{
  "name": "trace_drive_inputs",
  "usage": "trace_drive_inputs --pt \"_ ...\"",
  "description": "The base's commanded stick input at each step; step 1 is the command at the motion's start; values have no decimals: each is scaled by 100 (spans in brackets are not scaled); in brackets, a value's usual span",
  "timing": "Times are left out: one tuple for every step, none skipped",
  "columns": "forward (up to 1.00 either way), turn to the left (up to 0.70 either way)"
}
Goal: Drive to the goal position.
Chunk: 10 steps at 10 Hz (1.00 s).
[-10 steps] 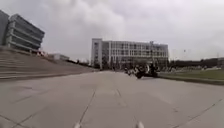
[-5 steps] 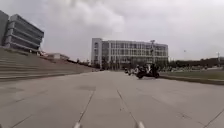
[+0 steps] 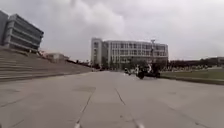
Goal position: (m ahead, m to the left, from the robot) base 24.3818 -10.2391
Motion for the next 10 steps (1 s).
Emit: trace_drive_inputs --pt "50 0" --pt "50 0" --pt "50 0" --pt "50 0" --pt "50 0" --pt "50 0" --pt "50 0" --pt "50 0" --pt "50 0" --pt "50 0"
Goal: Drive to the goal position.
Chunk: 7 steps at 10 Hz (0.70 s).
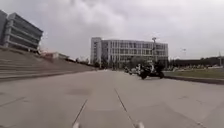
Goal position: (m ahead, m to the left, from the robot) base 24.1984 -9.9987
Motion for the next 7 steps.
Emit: trace_drive_inputs --pt "50 0" --pt "50 0" --pt "50 0" --pt "50 0" --pt "50 0" --pt "50 1" --pt "50 5"
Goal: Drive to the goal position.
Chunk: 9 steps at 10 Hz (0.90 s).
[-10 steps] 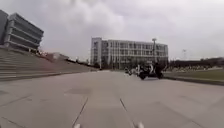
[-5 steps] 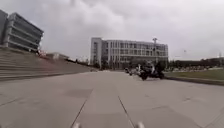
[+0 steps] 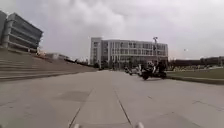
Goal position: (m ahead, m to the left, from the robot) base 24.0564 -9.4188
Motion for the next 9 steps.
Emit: trace_drive_inputs --pt "50 22" --pt "50 8" --pt "50 1" --pt "50 0" --pt "50 0" --pt "50 0" --pt "50 0" --pt "50 0" --pt "50 0"
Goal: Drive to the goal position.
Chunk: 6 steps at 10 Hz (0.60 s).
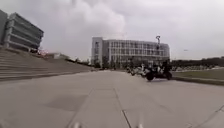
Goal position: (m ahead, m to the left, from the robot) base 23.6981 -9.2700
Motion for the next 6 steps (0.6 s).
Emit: trace_drive_inputs --pt "50 0" --pt "50 0" --pt "50 0" --pt "50 0" --pt "50 0" --pt "50 0"
